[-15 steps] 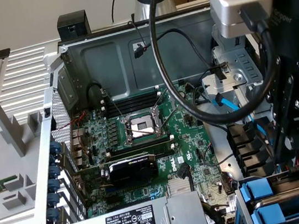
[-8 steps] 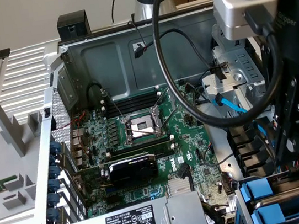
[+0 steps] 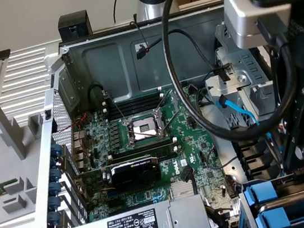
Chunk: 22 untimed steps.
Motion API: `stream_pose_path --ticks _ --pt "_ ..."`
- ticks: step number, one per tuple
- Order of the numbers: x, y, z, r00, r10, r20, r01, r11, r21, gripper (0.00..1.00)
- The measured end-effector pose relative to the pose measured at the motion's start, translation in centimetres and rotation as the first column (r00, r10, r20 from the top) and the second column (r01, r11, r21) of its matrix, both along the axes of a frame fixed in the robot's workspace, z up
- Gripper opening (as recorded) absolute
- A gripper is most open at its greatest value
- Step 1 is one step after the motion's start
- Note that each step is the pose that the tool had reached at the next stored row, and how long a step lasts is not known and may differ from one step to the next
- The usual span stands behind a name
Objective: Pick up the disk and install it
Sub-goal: 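Insert the first disk wire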
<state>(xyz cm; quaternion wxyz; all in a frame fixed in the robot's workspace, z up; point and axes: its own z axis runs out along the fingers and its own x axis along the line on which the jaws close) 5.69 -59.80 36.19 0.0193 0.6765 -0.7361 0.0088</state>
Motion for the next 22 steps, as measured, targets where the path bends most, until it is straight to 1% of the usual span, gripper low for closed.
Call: stream_pose_path --ticks 2,3,7,10,14,16,19,22 --pt "0.01 0.0 -0.19 1.0 0.0 -0.0001 0.0 1.0 0.0027 0.16" --pt "0.01 0.0 -0.27 1.0 0.0 -0.0012 0.0 1.0 0.0036 0.16" --pt "0.01 -0.02 -0.44 0.9999 0.0 -0.0104 0.0 1.0 0.0059 0.16" --pt "0.07 -0.07 -0.51 0.9999 0.0 -0.0138 0.0 0.9999 0.0106 0.16" --pt "0.19 -0.26 -0.56 0.9998 0.0 -0.0181 0.0 0.9998 0.0187 0.16" --pt "0.24 -0.46 -0.57 0.9998 0.0 -0.0202 0.0 0.9997 0.0239 0.16" --pt "0.36 -0.68 -0.58 0.9998 0.001 -0.0219 0.0 0.9995 0.0324 0.16" --pt "0.39 -0.75 -0.66 0.9997 0.0 -0.0229 0.0 0.9993 0.0381 0.16"
